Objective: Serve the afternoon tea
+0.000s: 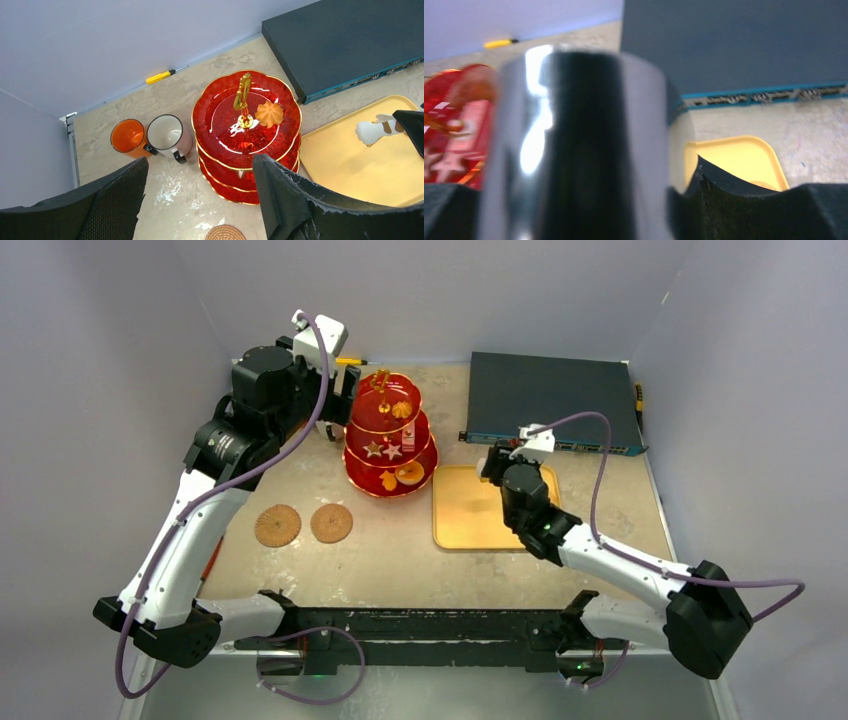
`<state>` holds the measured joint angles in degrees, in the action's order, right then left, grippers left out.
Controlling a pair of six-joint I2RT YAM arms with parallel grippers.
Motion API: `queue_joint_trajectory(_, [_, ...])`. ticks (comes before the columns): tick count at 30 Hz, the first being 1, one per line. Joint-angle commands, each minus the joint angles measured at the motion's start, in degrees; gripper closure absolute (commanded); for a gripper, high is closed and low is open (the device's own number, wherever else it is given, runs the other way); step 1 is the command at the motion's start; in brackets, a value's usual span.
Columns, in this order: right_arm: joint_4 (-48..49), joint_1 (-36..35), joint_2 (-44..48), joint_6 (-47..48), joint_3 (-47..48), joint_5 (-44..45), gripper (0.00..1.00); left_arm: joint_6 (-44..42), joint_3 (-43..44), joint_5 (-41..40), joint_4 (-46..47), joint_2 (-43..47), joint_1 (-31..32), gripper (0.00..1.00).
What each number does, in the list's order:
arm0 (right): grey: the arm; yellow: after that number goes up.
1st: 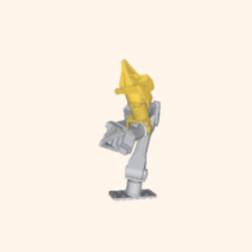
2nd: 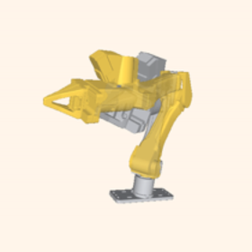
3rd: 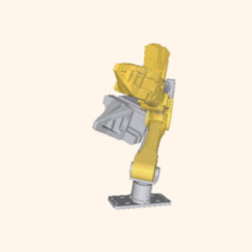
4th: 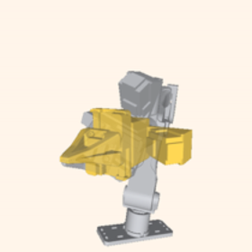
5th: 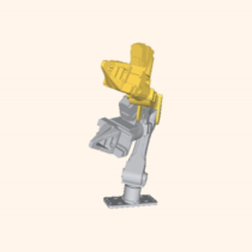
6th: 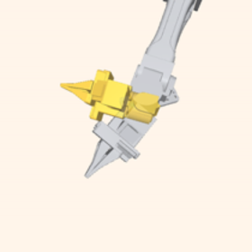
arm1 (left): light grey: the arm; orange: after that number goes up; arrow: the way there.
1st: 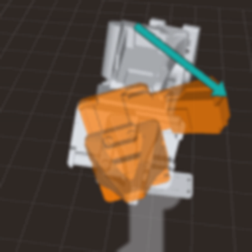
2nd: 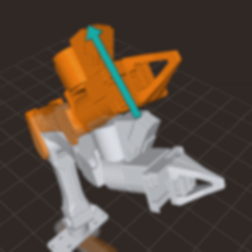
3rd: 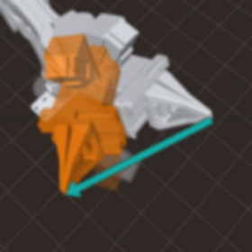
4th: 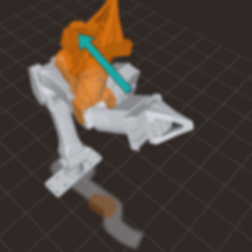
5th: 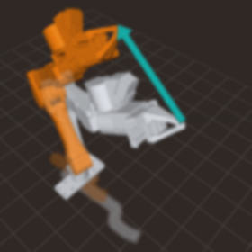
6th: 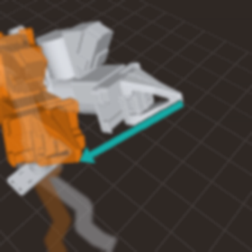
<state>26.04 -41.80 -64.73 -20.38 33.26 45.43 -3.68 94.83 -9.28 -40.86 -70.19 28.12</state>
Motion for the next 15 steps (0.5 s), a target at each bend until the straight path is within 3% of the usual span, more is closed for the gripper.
queue_joint_trajectory(1, [3.1,-4.5,1.9,4.9,7.1,2.0,0.6,-0.1,1.7,-0.8,1.4,0.2,-0.4,0.24])
queue_joint_trajectory(9, [6.9,-9.8,-1.5,10.4,20.2,-1.2,0.6,-0.3,1.5,-1.2,1.6,0.2,-0.4,0.24])
queue_joint_trajectory(15, [9.8,-12.5,-9.3,13.8,30.8,-5.1,0.6,-0.4,1.2,-1.2,1.6,0.3,-0.4,0.24])
